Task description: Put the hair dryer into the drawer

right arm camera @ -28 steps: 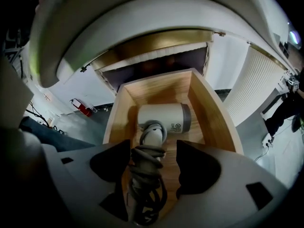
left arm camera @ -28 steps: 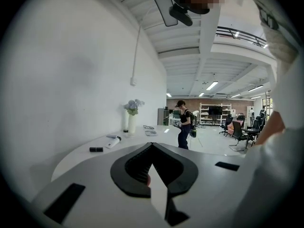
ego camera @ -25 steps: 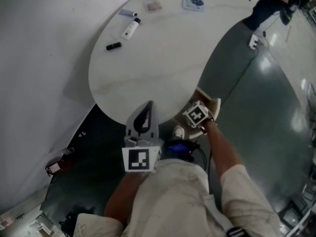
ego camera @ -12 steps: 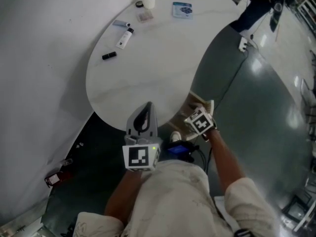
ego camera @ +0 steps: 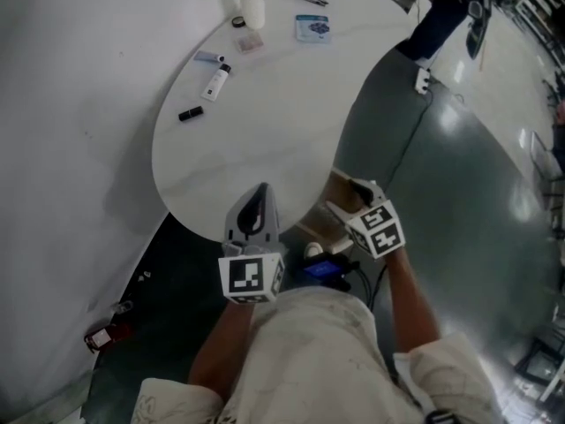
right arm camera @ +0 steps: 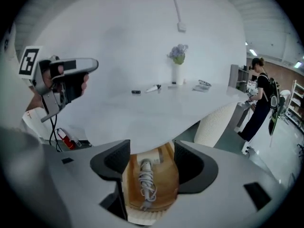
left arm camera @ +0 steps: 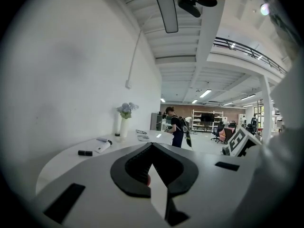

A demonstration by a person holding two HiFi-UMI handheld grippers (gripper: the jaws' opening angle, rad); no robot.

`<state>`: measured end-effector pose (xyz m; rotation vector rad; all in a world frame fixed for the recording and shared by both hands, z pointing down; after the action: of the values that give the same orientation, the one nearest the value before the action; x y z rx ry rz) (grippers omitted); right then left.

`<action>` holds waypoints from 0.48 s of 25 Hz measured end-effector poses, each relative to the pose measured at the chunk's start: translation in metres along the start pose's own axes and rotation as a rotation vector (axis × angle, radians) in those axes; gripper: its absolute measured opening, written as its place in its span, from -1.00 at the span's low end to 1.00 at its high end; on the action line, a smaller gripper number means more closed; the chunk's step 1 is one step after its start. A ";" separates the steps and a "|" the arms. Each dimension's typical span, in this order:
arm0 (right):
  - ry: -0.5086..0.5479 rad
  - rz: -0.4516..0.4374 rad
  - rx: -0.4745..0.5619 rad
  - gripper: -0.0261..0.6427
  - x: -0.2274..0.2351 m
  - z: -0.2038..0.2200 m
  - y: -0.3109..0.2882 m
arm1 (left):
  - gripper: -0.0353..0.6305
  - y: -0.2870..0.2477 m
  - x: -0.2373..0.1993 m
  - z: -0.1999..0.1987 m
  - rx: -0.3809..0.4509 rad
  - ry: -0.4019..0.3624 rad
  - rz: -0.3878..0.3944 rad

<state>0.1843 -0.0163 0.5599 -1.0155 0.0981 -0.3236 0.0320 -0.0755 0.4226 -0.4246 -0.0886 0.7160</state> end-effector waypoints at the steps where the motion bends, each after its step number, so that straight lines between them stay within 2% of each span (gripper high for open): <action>1: -0.012 0.008 0.022 -0.04 0.000 -0.005 0.008 | -0.89 -0.001 0.001 -0.001 -0.003 0.004 0.007; 4: -0.040 0.037 0.104 -0.04 0.001 -0.020 0.032 | -0.89 -0.003 0.005 -0.001 -0.022 0.024 0.031; 11: -0.059 0.119 0.247 -0.05 0.005 -0.046 0.077 | -0.89 -0.007 0.009 -0.003 -0.012 0.013 0.063; 12: -0.057 0.135 0.266 -0.11 0.006 -0.049 0.083 | -0.89 -0.007 0.009 -0.004 -0.010 0.014 0.066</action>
<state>0.1966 -0.0180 0.4640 -0.7495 0.0692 -0.1783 0.0437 -0.0760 0.4211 -0.4438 -0.0650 0.7773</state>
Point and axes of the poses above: the fingertips, and each gripper's own axes: y backward along the fingers, x to its right, z out of its underside, the point moved 1 cm from there along y, backward along the fingers, and after that the axes turned 14 degrees about -x, right-handed, at the moved point
